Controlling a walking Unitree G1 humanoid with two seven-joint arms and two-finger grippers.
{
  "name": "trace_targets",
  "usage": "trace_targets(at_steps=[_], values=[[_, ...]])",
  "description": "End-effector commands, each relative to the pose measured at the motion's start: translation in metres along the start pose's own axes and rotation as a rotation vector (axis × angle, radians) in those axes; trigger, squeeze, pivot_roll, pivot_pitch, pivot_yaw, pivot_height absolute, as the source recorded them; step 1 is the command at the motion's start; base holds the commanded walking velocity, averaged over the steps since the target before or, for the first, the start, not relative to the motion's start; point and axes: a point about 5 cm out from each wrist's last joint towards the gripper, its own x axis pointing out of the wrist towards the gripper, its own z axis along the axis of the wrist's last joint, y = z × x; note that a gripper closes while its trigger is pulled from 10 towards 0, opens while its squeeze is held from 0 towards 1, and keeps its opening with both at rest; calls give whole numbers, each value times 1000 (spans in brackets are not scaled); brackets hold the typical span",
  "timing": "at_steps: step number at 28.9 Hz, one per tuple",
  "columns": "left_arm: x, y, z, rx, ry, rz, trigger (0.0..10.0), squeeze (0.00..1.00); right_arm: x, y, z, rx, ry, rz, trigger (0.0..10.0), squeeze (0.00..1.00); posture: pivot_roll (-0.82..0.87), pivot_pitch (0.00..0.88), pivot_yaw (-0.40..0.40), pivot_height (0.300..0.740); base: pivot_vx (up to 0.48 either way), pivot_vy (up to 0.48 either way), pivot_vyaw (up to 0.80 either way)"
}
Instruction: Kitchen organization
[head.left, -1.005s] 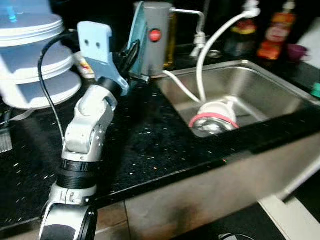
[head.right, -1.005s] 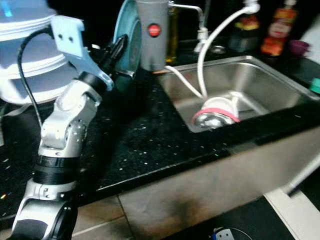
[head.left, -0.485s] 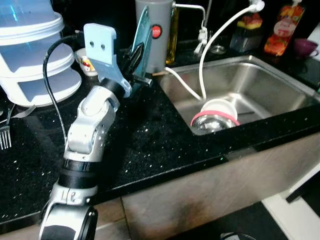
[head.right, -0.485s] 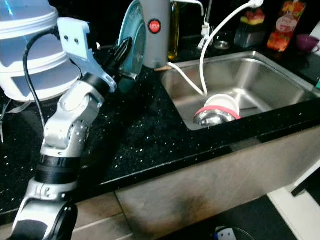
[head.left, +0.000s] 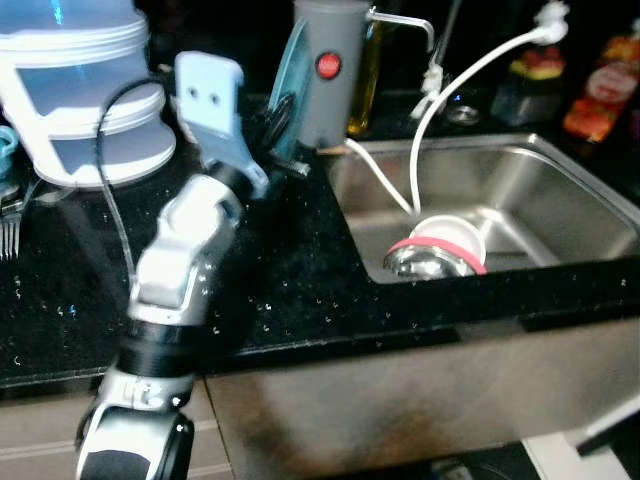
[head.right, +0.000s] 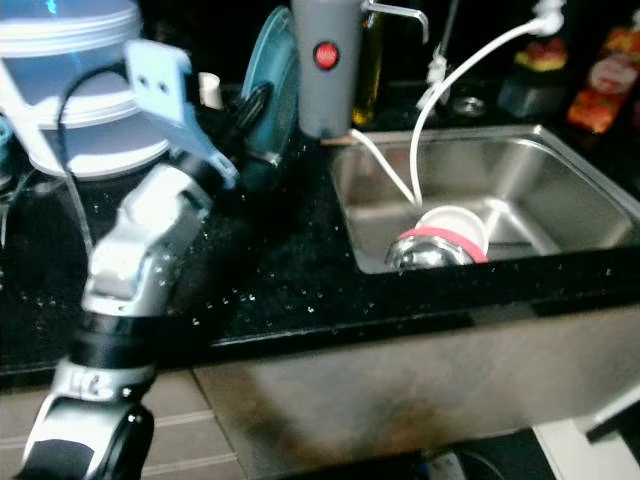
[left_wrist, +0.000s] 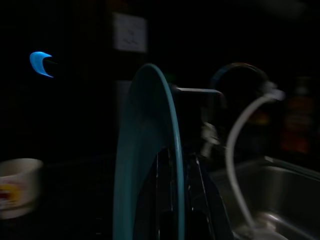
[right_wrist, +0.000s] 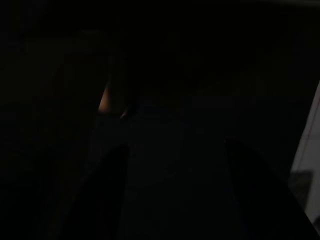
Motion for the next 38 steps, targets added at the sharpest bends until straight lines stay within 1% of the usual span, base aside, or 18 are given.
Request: trace_targets(at_steps=[1, 3, 6, 10, 18, 19, 20, 26, 28, 29, 32, 34, 36, 37, 38], values=[[1, -6, 0, -6, -1, -22, 10000, 0, -1, -9, -2, 28, 1, -32, 10000, 0, 4, 27, -13, 740, 0, -428, 0], [1, -6, 0, -6, -1, -21, 10000, 0, -1, -9, -2, 36, -2, -34, 10000, 0, 2, 30, -15, 740, 0, -428, 0], [1, -6, 0, -8, -2, -17, 10000, 0, -2, -10, -1, 20, -4, -41, 10000, 0, 1, 28, -18, 740, 0, -430, 0], [1, -6, -1, -11, -1, -20, 10000, 0, -2, -10, -1, 20, -6, -42, 10000, 0, 2, 28, -19, 740, 0, -374, 0], [1, -8, 3, -28, -27, -49, 10000, 0, -2, -11, -1, 12, -7, -42, 10000, 0, 3, 28, -21, 740, 0, 0, 0], [0, -11, 7, -31, -43, -91, 10000, 0, -2, -11, -2, 13, -6, -44, 10000, 0, 5, 31, -22, 740, 0, 0, 0], [0, -12, 8, -31, -51, -111, 10000, 0, -2, -10, -2, 13, -6, -45, 10000, 0, 5, 31, -22, 740, 0, 0, 0], [0, -15, 14, -29, -66, -175, 10000, 0, -2, -10, -2, 17, -7, -46, 10000, 0, 3, 47, -18, 740, 0, 0, 0], [-3, -12, 12, 6, -46, -226, 10000, 0, -2, -10, -2, 27, -10, -48, 10000, 0, 1, 72, -17, 740, 0, 0, 0], [-3, -9, 11, 40, -32, -242, 10000, 0, -2, -10, -2, 29, -11, -49, 10000, 0, -1, 94, -19, 740, 0, 0, 0], [-4, -1, 9, 119, -10, -275, 10000, 0, -2, -10, -3, 26, -9, -48, 10000, 0, -3, 100, -17, 740, 0, 0, 0], [-4, 0, 9, 134, -6, -291, 10000, 0, -2, -10, -3, 23, -9, -48, 10000, 0, -4, 103, -17, 740, 0, 0, 0], [-4, 1, 10, 159, 9, -370, 10000, 0, -2, -11, -4, 11, -2, -50, 10000, 0, -9, 112, -17, 740, 0, 0, 0], [-5, -2, 9, 166, 27, -437, 10000, 0, -2, -11, -6, 11, 1, -52, 10000, 0, -15, 128, -14, 740, 0, 0, 0], [-5, -2, 9, 166, 27, -437, 10000, 0, -2, -11, -6, 11, 1, -52, 10000, 0, -15, 128, -14, 740, 0, 0, 0]])
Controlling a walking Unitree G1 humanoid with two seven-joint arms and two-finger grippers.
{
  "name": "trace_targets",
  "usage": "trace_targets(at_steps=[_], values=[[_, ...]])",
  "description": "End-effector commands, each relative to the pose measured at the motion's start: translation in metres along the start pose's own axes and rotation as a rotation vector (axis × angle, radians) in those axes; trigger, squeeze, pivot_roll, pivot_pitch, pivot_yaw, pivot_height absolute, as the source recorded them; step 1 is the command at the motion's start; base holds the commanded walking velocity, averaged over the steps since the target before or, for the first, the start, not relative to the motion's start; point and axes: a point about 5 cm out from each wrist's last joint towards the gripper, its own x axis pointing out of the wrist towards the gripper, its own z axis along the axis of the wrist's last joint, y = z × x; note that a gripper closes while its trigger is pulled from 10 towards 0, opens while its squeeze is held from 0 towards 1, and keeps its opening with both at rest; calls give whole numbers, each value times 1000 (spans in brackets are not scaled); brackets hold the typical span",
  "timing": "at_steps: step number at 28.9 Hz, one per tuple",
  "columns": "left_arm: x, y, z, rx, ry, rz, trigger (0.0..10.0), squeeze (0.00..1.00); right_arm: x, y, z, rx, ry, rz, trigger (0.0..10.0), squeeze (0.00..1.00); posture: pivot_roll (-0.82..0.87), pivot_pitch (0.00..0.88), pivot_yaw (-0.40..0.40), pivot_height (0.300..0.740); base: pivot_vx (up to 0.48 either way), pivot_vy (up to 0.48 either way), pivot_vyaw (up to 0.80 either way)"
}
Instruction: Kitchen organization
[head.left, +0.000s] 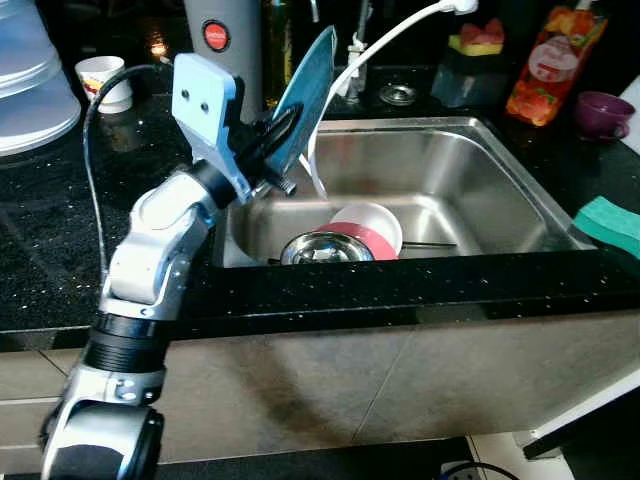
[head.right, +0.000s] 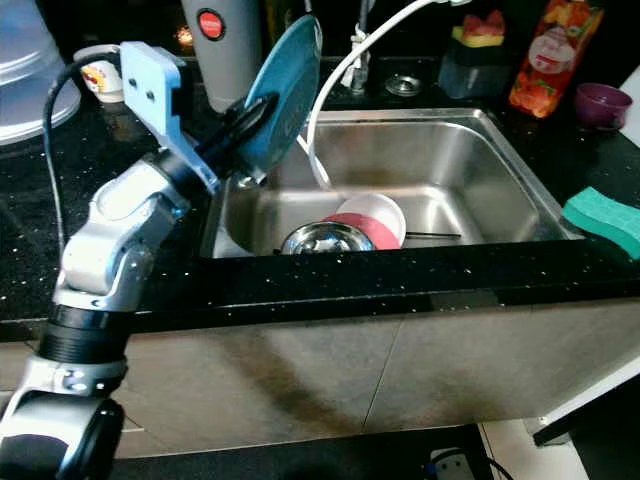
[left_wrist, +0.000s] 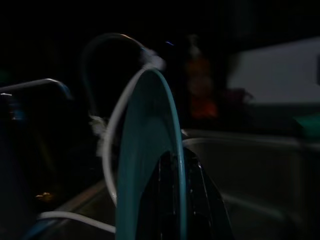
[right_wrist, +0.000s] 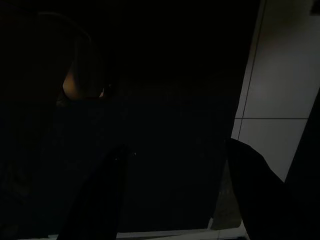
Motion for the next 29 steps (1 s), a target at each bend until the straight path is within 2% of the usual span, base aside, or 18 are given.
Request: trace_targets(at_steps=[1, 2, 3, 5, 9, 10, 13, 17, 19, 23, 29], values=[[5, -7, 3, 20, 1, -108, 10000, 0, -1, 0, -8, 14, 22, -6, 10000, 0, -20, 135, -13, 740, 0, 0, 0], [5, -11, -1, 17, 23, -188, 10000, 0, -1, 0, -9, 18, 24, -9, 10000, 0, -26, 142, -13, 740, 0, 0, 0], [5, -11, -1, 17, 23, -188, 10000, 0, -1, 0, -9, 18, 24, -9, 10000, 0, -26, 142, -13, 740, 0, 0, 0], [1, -17, -9, 2, 71, -335, 10000, 0, -2, -2, -14, 24, 31, -17, 10000, 0, -51, 182, -11, 740, 0, 0, 0], [-1, -20, -17, -40, 102, -421, 10000, 0, -3, -3, -20, 13, 44, -24, 10000, 0, -61, 202, -14, 740, 0, 0, 0], [0, -21, -22, -48, 113, -454, 10000, 0, -5, -5, -25, -5, 56, -28, 10000, 0, -71, 231, -17, 740, 0, 0, -800], [1, -21, -25, -40, 122, -462, 10000, 0, -5, -5, -27, -6, 58, -29, 10000, 0, -71, 231, -17, 740, 0, 0, -800], [11, -2, -26, 50, 121, -304, 10000, 0, -7, -6, -33, 2, 64, -26, 10000, 0, -65, 261, -12, 740, 0, 0, -178], [13, 1, -26, 74, 125, -275, 10000, 0, -7, -6, -34, 1, 66, -24, 10000, 0, -61, 271, -13, 740, 0, 0, 0], [14, 9, -29, 120, 147, -251, 10000, 0, -7, -4, -36, -4, 69, -16, 10000, 0, -63, 283, -6, 740, 0, 0, 0], [16, 12, -36, 124, 186, -258, 10000, 0, -7, -4, -37, 1, 71, -19, 10000, 0, -69, 292, -2, 740, 0, 0, 0]])
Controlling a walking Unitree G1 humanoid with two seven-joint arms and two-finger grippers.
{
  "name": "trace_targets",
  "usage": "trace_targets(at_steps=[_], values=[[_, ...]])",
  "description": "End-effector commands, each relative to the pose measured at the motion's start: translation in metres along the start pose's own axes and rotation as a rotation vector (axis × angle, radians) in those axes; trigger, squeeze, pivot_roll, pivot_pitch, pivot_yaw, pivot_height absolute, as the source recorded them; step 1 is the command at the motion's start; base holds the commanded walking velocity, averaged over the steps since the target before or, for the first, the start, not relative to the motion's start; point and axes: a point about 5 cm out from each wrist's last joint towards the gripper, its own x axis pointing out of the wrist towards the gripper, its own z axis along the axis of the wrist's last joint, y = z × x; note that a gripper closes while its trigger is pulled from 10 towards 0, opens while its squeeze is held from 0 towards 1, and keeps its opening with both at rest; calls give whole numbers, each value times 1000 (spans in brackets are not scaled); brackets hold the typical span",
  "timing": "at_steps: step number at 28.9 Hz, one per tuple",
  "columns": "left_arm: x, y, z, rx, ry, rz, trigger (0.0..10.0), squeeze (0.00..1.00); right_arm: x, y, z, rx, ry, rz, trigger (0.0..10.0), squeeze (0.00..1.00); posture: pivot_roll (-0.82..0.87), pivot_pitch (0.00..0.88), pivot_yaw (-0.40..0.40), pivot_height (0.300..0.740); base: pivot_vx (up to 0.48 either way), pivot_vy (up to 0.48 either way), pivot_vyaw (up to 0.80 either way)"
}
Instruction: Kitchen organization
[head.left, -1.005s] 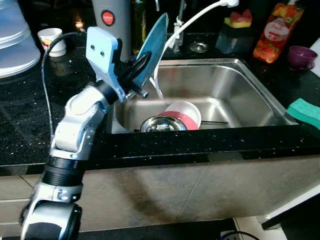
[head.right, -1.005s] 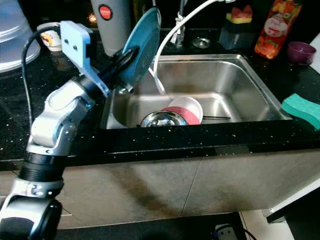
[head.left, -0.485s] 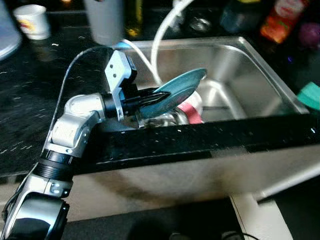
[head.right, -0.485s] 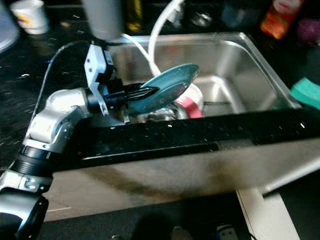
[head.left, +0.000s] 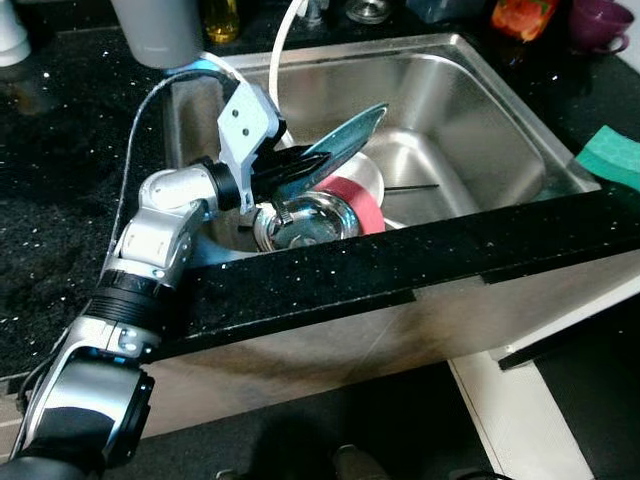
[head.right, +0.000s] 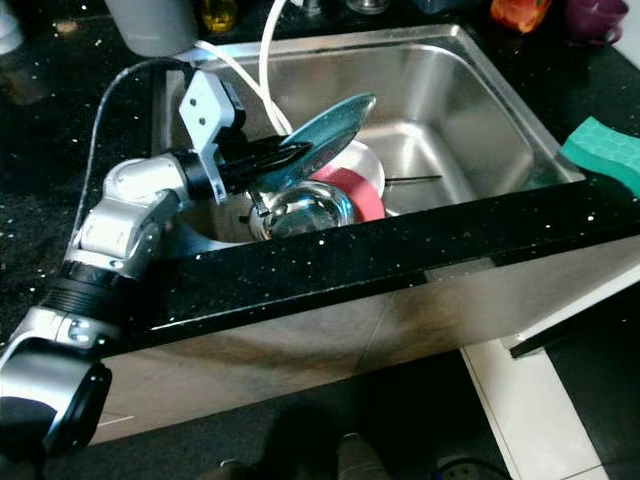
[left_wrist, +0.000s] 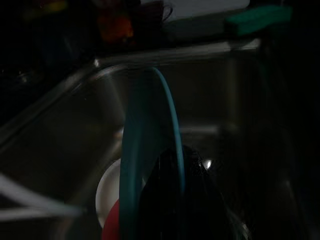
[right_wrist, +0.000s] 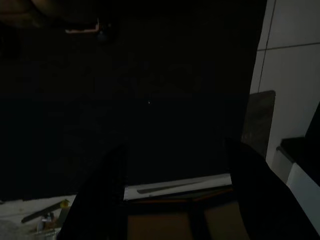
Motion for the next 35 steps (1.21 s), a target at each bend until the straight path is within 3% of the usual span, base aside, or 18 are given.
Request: trace_targets(at_steps=[1, 4, 5, 6, 9, 17, 18, 24, 28, 32, 33, 35], values=[[0, -2, -4, 15, 22, -23, 10000, 0, -2, 2, -15, 13, 46, 5, 10000, 0, -69, 292, -2, 740, 0, 0, 0], [2, -3, -17, 17, 74, -38, 10000, 0, -2, 2, -16, 15, 47, 4, 10000, 0, -70, 297, 2, 740, 0, 0, 0], [3, -4, -28, 66, 144, -29, 10000, 0, -3, 2, -16, 19, 47, 4, 10000, 0, -64, 300, 1, 740, 0, 0, 0], [3, -4, -28, 66, 144, -29, 10000, 0, -3, 2, -16, 19, 47, 4, 10000, 0, -64, 300, 1, 740, 0, 0, 0], [1, -6, -54, 146, 267, 31, 10000, 0, -3, 3, -17, 22, 49, 13, 10000, 0, -60, 304, 2, 740, 0, 0, 0], [9, -7, -49, 149, 205, 36, 10000, 0, -2, 4, -16, 30, 41, 17, 10000, 0, -63, 304, 2, 740, 0, 0, 0], [11, -6, -45, 147, 182, 38, 10000, 1000, -2, 4, -16, 30, 39, 17, 10000, 0, -64, 300, 4, 740, 0, 0, 0], [21, -6, -29, 131, 83, -13, 10000, 1000, -1, 4, -10, 37, 23, 11, 10000, 0, -67, 282, 5, 740, 0, 0, 0], [19, -9, -27, 126, 71, -58, 10000, 1000, -1, 4, -8, 41, 19, 10, 10000, 0, -67, 268, 8, 740, 0, 0, 0], [8, -8, -20, 116, 45, -122, 10000, 1000, 0, 5, -3, 50, 10, 7, 10000, 0, -61, 245, 9, 740, 0, 0, 0], [3, -7, -13, 81, 9, -153, 10000, 376, 0, 5, -2, 51, 8, 6, 10000, 0, -59, 233, 9, 740, 0, 0, 0], [0, -7, -8, 57, -18, -177, 10000, 376, 1, 5, -1, 52, 6, 6, 10000, 0, -59, 233, 9, 740, 0, 0, 0]])
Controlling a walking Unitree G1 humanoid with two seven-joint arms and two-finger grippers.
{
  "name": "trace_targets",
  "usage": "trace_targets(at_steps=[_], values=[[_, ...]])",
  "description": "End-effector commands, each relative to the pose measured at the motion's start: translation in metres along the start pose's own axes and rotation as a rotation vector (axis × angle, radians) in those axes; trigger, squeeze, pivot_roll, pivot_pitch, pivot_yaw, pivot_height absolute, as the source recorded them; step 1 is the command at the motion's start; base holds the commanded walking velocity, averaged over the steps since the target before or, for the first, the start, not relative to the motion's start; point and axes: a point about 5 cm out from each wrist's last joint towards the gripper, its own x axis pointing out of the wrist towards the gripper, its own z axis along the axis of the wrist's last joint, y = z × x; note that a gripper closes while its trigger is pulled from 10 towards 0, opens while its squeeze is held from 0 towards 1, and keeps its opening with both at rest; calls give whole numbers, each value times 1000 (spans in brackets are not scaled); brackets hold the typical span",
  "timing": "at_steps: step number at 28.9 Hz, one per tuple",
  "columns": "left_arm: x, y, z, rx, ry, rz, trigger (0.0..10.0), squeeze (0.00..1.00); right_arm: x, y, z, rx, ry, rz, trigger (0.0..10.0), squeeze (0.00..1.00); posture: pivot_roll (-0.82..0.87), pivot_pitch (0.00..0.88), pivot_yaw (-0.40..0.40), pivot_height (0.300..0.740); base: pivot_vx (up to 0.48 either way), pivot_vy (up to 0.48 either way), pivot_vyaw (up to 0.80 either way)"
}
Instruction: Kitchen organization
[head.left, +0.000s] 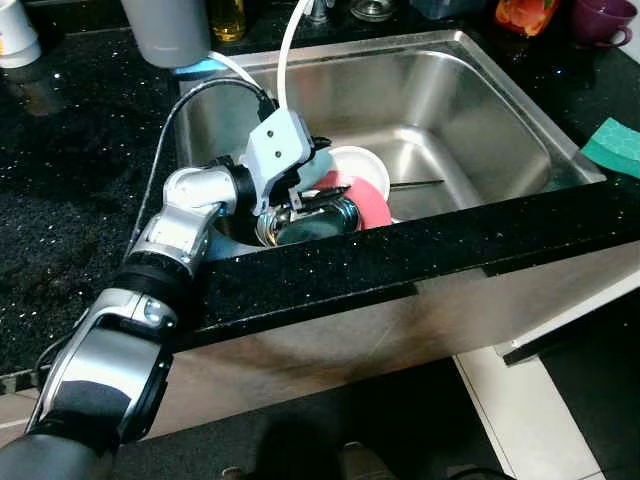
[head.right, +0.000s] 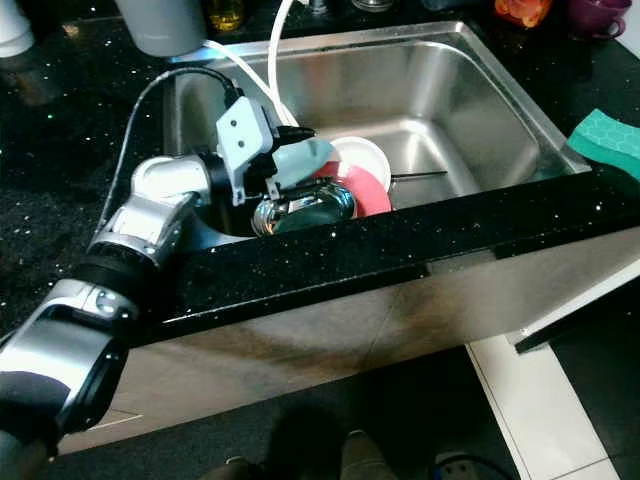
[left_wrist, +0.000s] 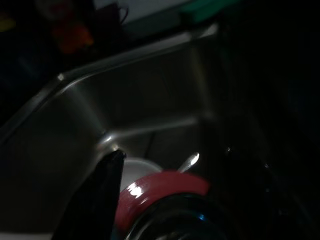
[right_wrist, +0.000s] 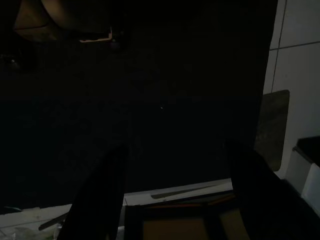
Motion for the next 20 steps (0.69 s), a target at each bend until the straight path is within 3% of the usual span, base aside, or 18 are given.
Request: trace_targets(at_steps=[1, 5, 8, 9, 10, 16, 17, 20], values=[[-10, -2, 6, -88, -62, -40, 10000, 0, -2, 2, -12, 28, 41, -1, 10000, 0, -54, 221, 7, 740, 0, 0, 0], [-20, -3, 31, -205, -226, -83, 10000, 0, -1, 2, -8, 31, 32, -1, 10000, 0, -49, 197, 4, 740, 0, 0, 0], [-30, -20, 51, -300, -364, -144, 10000, 0, 0, 2, -5, 36, 22, 0, 10000, 0, -53, 178, 4, 740, 0, 0, 0], [-30, -20, 51, -300, -364, -144, 10000, 0, 0, 2, -5, 36, 22, 0, 10000, 0, -53, 178, 4, 740, 0, 0, 0], [-32, -29, 57, -367, -428, -127, 10000, 0, 0, 3, -3, 48, 15, 3, 10000, 0, -55, 169, 6, 740, 0, 0, 0], [-32, -41, 54, -495, -488, -44, 10000, 0, 0, 3, -2, 81, 8, 5, 10000, 0, -50, 161, 9, 740, 0, 0, 0], [-31, -50, 50, -546, -496, -17, 10000, 0, 0, 3, -2, 90, 8, 5, 10000, 0, -43, 145, 8, 740, 0, 0, 0], [-31, -62, 47, -587, -487, -2, 10000, 0, 0, 3, -1, 98, 7, 7, 10000, 0, -33, 129, 6, 740, 0, 0, 0]])
